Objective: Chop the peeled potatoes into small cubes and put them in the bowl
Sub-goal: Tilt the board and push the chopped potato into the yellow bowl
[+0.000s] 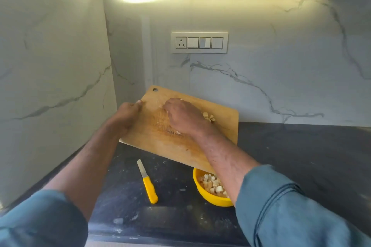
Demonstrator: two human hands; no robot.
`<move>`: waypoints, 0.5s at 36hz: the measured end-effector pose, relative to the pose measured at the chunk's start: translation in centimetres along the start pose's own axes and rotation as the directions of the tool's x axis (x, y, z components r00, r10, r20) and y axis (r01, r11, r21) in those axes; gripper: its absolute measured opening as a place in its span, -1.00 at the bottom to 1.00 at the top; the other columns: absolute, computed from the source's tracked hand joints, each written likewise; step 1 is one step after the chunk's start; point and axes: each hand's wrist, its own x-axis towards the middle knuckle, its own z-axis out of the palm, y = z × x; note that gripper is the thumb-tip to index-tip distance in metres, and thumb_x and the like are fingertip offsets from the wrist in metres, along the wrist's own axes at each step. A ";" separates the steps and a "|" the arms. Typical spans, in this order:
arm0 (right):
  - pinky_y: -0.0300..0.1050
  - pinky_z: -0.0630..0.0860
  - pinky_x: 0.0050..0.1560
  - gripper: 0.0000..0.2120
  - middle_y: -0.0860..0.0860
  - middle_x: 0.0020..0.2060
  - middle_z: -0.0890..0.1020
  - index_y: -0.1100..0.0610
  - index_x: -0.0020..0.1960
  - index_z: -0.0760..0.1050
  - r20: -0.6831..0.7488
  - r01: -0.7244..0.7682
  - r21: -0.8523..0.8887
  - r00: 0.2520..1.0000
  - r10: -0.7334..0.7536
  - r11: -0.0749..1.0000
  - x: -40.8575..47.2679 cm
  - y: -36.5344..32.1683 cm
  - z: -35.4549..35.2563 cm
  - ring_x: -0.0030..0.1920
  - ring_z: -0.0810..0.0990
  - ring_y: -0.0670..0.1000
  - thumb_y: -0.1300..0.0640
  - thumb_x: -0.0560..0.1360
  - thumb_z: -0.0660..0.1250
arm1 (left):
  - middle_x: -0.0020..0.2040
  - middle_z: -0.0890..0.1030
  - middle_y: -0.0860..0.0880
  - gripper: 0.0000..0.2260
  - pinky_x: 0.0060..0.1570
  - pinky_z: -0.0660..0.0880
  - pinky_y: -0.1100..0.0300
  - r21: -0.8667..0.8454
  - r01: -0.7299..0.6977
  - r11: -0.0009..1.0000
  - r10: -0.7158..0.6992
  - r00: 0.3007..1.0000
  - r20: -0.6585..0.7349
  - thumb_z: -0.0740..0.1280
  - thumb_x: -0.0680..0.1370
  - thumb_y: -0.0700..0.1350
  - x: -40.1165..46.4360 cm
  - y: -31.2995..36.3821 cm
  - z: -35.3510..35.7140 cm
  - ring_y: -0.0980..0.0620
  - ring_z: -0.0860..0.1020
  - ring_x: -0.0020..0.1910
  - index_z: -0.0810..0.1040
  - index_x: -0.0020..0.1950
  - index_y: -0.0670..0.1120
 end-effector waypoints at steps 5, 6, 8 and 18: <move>0.03 0.57 -0.05 -0.77 0.05 -0.12 0.62 0.18 -0.02 0.64 -0.011 0.011 -0.022 1.000 -0.011 1.000 0.1 1.5 0.2 -0.09 0.56 0.08 0.23 0.59 0.20 | 0.20 0.61 -0.18 -0.50 0.02 0.47 0.02 -0.011 -0.007 1.000 0.007 1.000 0.000 0.15 0.72 0.13 0.2 -0.2 -0.5 -0.13 0.59 0.06 0.53 0.35 -0.27; 0.05 0.58 -0.08 -0.77 0.05 -0.15 0.63 0.19 -0.06 0.63 -0.019 -0.024 0.001 1.000 0.024 1.000 -0.2 2.2 0.2 -0.12 0.57 0.08 0.21 0.59 0.20 | 0.19 0.61 -0.18 -0.50 0.03 0.46 0.01 -0.008 -0.006 1.000 0.006 1.000 -0.001 0.15 0.72 0.13 0.2 -0.2 -0.6 -0.12 0.59 0.05 0.53 0.36 -0.27; 0.06 0.60 -0.08 -0.77 0.05 -0.16 0.64 0.18 -0.09 0.63 -0.031 -0.100 0.053 0.994 0.101 0.994 -0.9 3.6 0.1 -0.12 0.59 0.07 0.20 0.58 0.21 | 0.18 0.61 -0.16 -0.51 0.02 0.46 0.01 -0.007 -0.008 1.000 0.008 1.000 0.004 0.14 0.72 0.13 0.2 -0.3 -0.7 -0.08 0.58 -0.01 0.53 0.35 -0.26; -0.19 0.41 0.25 -0.70 0.01 0.26 0.54 0.17 0.33 0.53 -0.025 -0.204 0.321 0.974 0.224 0.925 -3.2 4.6 0.0 0.25 0.50 -0.03 0.25 0.62 0.23 | 0.14 0.60 -0.14 -0.51 0.05 0.45 -0.01 -0.002 0.000 1.000 0.000 1.000 -0.001 0.14 0.72 0.13 0.4 0.1 -0.1 -0.10 0.57 0.00 0.53 0.36 -0.26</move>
